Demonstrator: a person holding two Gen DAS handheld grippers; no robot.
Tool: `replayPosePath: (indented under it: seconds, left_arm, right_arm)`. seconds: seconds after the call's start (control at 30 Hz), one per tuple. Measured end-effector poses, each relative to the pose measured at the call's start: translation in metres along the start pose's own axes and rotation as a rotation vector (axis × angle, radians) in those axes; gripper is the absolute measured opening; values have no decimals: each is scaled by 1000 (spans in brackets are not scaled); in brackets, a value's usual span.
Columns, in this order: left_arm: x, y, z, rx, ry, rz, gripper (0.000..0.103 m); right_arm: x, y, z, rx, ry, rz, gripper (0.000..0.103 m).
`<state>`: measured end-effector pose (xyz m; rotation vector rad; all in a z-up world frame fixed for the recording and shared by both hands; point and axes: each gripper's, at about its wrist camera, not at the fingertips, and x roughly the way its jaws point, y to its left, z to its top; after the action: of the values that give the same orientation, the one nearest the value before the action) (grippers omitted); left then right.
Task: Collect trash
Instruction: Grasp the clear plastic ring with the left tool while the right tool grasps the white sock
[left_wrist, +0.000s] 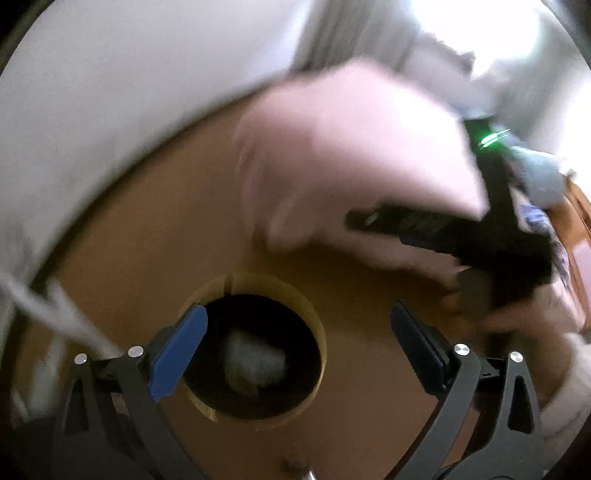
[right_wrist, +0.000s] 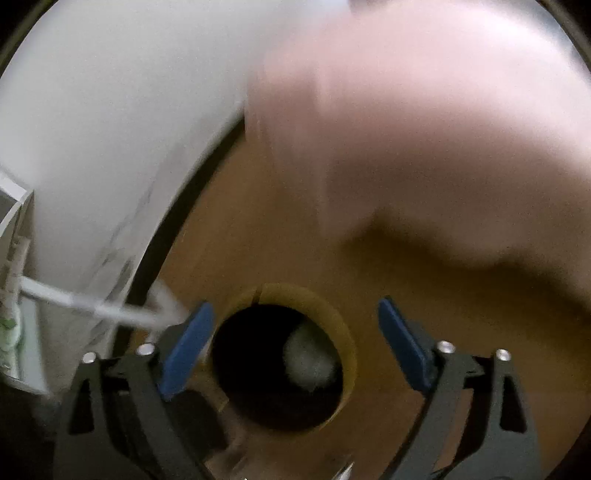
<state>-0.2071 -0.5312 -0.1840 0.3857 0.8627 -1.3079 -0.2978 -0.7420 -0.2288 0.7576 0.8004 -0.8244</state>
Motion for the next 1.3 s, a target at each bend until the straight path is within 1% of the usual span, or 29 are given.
replayPosePath:
  seconds: [0.03, 0.07, 0.13, 0.17, 0.23, 0.27, 0.37, 0.43, 0.47, 0.5, 0.53, 0.6, 0.7, 0.73, 0.77, 0.83, 0.87, 0.9, 0.97, 1.0, 1.03, 1.07, 1.1, 1.13, 1.23, 1.3]
  left_arm:
    - [-20, -12, 13, 51, -59, -3, 97]
    - [-49, -25, 29, 113, -130, 8, 97]
    - [-92, -35, 46, 159, -222, 33, 97]
    - [-118, -33, 53, 169, -273, 40, 97]
    - [-163, -20, 63, 153, -350, 63, 97]
    - [-184, -8, 66, 128, -375, 94, 97]
    - [-242, 40, 62, 39, -404, 240, 97]
    - [-273, 78, 51, -31, -410, 337, 97]
    - [-291, 101, 40, -83, -406, 407, 97]
    - [-310, 125, 26, -142, -398, 486, 97]
    - [-325, 144, 14, -190, -388, 549, 97]
    - [-361, 187, -21, -308, -356, 689, 97]
    - [-406, 241, -70, -483, -302, 853, 97]
    - [-418, 259, -86, -549, -278, 892, 97]
    - [-428, 271, -98, -586, -265, 904, 97]
    - [-438, 295, -117, -641, -221, 916, 97]
    - [-436, 296, -126, -651, -206, 913, 97]
    - [-435, 305, -131, -668, -189, 895, 97]
    - [-430, 317, -136, -697, -155, 889, 97]
    - [-426, 322, -135, -693, -135, 888, 97]
    - [-421, 323, -129, -684, -121, 883, 97]
    - [-417, 327, -128, -676, -112, 881, 97]
    - [-413, 332, -130, -679, -104, 881, 97]
    - [-409, 340, -133, -686, -97, 875, 97]
    - [-401, 358, -137, -710, -65, 849, 97]
    - [-395, 366, -140, -709, -40, 863, 96]
  right_arm:
    - [-28, 6, 5, -40, -116, -48, 97]
    - [-54, 12, 11, -71, -218, -99, 97]
    - [-95, 24, 20, -104, -358, -135, 97]
    - [-114, 32, 25, -118, -410, -135, 97]
    - [-140, 51, 34, -154, -471, -117, 97]
    - [-150, 63, 36, -177, -493, -99, 97]
    - [-175, 114, 36, -244, -539, 15, 97]
    - [-183, 162, 29, -310, -545, 141, 97]
    - [-184, 186, 25, -353, -542, 193, 97]
    - [-184, 220, 18, -427, -526, 254, 97]
    - [-183, 244, 13, -486, -505, 298, 97]
    - [-182, 292, 0, -601, -463, 386, 97]
    - [-182, 367, -24, -732, -382, 536, 97]
    - [-183, 391, -33, -777, -355, 581, 97]
    - [-185, 416, -43, -828, -333, 624, 97]
    - [-184, 458, -64, -927, -290, 670, 97]
    - [-184, 476, -79, -979, -263, 686, 97]
    - [-179, 497, -94, -1038, -223, 698, 97]
    - [-166, 530, -119, -1127, -126, 720, 97]
    - [-161, 545, -122, -1156, -89, 727, 97]
    - [-155, 560, -133, -1192, -58, 725, 97]
    - [-152, 575, -144, -1224, -45, 720, 97]
    - [-146, 581, -151, -1245, -39, 716, 97]
    - [-144, 580, -153, -1258, -34, 709, 97]
    - [-136, 595, -161, -1281, -31, 677, 97]
    - [-126, 602, -164, -1278, -23, 654, 97]
